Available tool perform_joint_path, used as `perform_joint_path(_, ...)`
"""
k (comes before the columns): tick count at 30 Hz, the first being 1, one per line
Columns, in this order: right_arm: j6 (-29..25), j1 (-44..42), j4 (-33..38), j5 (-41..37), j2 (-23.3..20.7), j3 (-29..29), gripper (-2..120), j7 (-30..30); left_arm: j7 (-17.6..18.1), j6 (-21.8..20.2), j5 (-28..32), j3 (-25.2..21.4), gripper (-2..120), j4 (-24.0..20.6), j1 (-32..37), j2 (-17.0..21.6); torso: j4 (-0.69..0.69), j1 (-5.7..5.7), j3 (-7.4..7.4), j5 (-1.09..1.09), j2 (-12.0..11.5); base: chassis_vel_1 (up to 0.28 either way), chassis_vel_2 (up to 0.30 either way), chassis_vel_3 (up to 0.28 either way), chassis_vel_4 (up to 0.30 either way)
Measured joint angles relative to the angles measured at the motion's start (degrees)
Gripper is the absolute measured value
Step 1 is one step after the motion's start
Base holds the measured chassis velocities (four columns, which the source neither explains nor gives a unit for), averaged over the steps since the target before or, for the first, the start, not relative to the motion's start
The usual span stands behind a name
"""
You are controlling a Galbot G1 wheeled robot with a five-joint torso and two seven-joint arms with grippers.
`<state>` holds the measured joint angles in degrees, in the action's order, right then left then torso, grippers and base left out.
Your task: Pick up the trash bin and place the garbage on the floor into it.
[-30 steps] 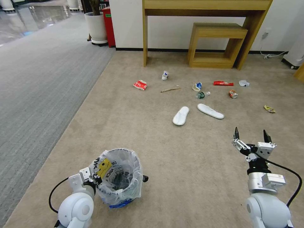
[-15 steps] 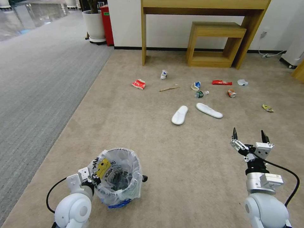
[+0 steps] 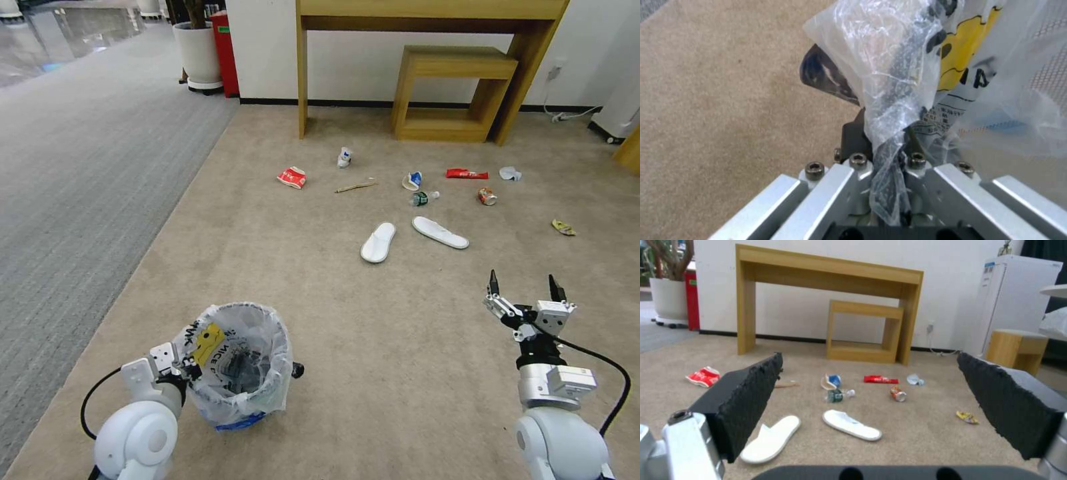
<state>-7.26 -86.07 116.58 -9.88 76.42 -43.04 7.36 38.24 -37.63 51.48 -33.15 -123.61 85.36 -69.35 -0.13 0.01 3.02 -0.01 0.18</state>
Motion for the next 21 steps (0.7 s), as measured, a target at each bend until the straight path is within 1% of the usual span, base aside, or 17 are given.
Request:
perform_joint_path(9, 0.21, -0.12, 0.02, 0.21, -0.06, -0.02, 100, 0.0, 1.84, -0.56, 4.35, -1.78, 0, -3.55, -0.2, 0.95, 0.0, 0.0, 0.0, 0.0, 0.01, 0.0, 0.0, 0.0, 0.0)
perform_joint_path(21, 0.35, -0.73, 0.01, 0.36, -0.18, 0.06, 100, -0.02, 3.14, -0.67, 7.45, -3.71, 0, -7.14, 0.01, 2.7, 0.0, 0.0, -0.01, 0.0, 0.01, 0.0, 0.0, 0.0, 0.0)
